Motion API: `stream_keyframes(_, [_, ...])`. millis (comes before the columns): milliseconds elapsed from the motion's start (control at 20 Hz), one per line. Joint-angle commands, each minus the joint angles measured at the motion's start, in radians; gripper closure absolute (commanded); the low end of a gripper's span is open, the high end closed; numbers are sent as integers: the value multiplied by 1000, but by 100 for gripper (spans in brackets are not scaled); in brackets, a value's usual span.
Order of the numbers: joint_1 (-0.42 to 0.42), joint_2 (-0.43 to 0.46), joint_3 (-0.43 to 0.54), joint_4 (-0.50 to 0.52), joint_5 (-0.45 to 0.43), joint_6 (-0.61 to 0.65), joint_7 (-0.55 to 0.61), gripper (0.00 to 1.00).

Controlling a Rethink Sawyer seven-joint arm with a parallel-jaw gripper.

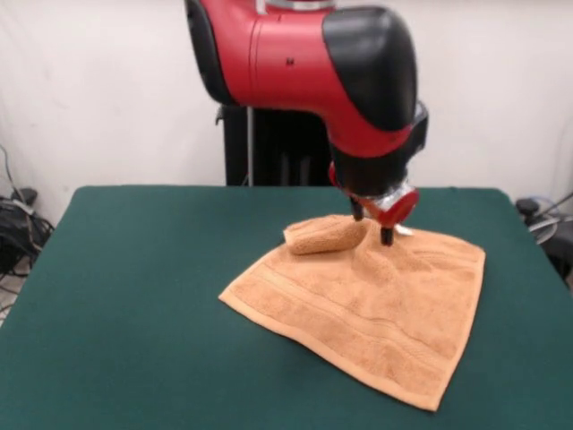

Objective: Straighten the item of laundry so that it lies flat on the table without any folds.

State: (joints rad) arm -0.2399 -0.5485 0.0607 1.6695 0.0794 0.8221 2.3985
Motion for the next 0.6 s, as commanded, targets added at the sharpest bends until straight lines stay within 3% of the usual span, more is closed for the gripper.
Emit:
stream_keyframes(50, [18,-79,73,51,2,-5,6,0])
stream_keyframes(300, [79,46,-5,-71,-69,-292,109,0])
stream_keyframes(600, [135,200,-98,-211,-94,-507,146,0])
